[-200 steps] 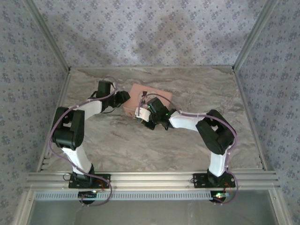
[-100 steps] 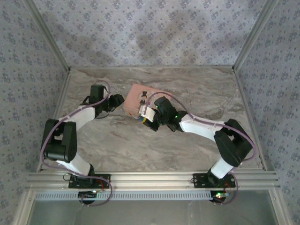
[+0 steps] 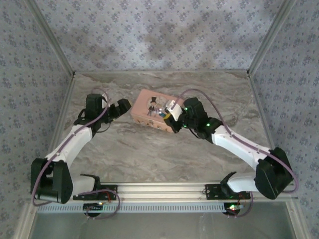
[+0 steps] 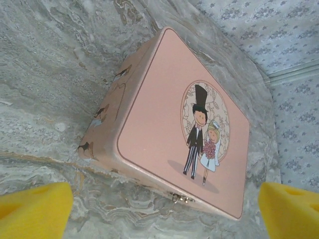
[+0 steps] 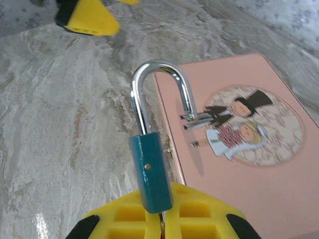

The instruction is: Unlock a padlock with a key

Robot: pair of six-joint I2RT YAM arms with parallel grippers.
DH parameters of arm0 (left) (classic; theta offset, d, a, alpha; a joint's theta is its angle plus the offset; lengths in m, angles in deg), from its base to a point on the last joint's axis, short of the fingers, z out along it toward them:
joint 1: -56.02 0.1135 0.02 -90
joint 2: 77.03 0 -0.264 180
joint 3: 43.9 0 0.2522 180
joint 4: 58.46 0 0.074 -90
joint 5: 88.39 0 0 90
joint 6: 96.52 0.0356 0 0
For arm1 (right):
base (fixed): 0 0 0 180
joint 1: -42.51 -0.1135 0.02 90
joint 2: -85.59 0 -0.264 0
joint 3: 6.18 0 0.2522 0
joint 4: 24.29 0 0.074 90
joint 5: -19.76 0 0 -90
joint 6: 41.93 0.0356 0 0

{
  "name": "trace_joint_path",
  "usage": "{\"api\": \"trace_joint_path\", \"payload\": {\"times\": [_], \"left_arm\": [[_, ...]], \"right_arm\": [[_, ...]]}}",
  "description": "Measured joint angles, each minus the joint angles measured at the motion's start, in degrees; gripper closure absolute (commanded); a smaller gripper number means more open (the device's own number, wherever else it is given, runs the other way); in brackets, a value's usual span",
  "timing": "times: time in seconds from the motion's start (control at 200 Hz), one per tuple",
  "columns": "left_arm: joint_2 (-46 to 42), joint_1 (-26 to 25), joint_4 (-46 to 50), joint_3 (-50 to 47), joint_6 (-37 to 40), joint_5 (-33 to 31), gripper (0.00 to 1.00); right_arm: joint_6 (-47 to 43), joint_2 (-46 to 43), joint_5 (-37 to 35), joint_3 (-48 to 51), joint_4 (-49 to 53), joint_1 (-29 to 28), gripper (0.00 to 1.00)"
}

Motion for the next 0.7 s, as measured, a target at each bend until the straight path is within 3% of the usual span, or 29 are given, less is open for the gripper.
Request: {"api": "trace_joint_path", "payload": {"times": [0.175,0.38,0.7], "left_arm": [[-3.87,0.0,3.72,-0.17,2.78,-1.36,0.02],[-9.4,-0.33,5.95,-2.99,7.19,-7.56,0.02],[-7.04,-0.37,7.15,-3.72,10.12,-12.26,0.02]], "right_arm": [[6.84,-5.38,-2.99,0.98,5.25,5.44,1.0],[15.63,-9.62,-7.56,3.39,10.4,13.77,1.0],[27.56,-3.69,-7.85,10.01,12.09,24.74,1.0]]}}
